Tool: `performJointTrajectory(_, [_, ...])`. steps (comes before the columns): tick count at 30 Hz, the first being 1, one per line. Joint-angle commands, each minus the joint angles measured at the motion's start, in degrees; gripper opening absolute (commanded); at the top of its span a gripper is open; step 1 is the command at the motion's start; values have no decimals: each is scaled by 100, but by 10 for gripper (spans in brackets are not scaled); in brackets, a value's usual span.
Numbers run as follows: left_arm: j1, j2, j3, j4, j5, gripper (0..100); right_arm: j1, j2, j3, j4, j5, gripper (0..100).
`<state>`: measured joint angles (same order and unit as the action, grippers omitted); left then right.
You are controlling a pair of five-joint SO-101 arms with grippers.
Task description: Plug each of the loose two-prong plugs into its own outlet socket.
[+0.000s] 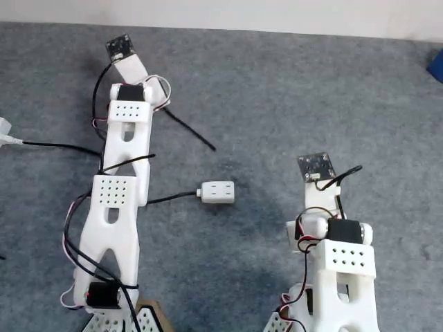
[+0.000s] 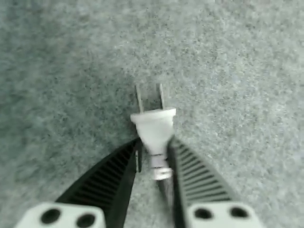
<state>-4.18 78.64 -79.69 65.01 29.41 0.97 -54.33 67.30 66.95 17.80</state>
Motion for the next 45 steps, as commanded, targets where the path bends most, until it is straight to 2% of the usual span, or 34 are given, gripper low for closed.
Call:
performJointTrajectory(1, [154,-22,-84,-79,-466,8,-4,-110,-40,-48,44,249])
performJointTrajectory(5, [215,-92,-286,-44,-580,7,-4,-110,-40,-57,44,249])
performJointTrajectory(10, [760,-549,-927,343,-1899,7,-4,-110,-40,-57,44,249])
performJointTrajectory(16, [1868,-1640,-1341,1960,-3279,7,330,-110,-40,-171,70,249])
performJointTrajectory(20, [2738,-2334,-1341,3270,-3481,7,813,-66,-40,-277,105,249])
performJointTrajectory(22, [3108,-2589,-1297,3736,-3499,7,1138,-66,-40,-259,334,249])
performJointTrajectory(28, [3793,-3292,-101,3727,-3490,7,2862,-66,-92,-259,440,249])
performJointTrajectory(33, [4919,-3609,1165,3719,-3490,7,4259,-110,-101,-268,897,249])
performJointTrajectory(39, [6044,-4057,1745,3719,-3490,7,6062,-110,-92,-857,1433,249])
performJointTrajectory(43, [6431,-4303,1736,3710,-3499,12,6360,-110,-40,-892,1723,249])
performJointTrajectory(45, [6431,-4391,1763,3710,-3499,54,6378,-110,-31,-892,1732,249])
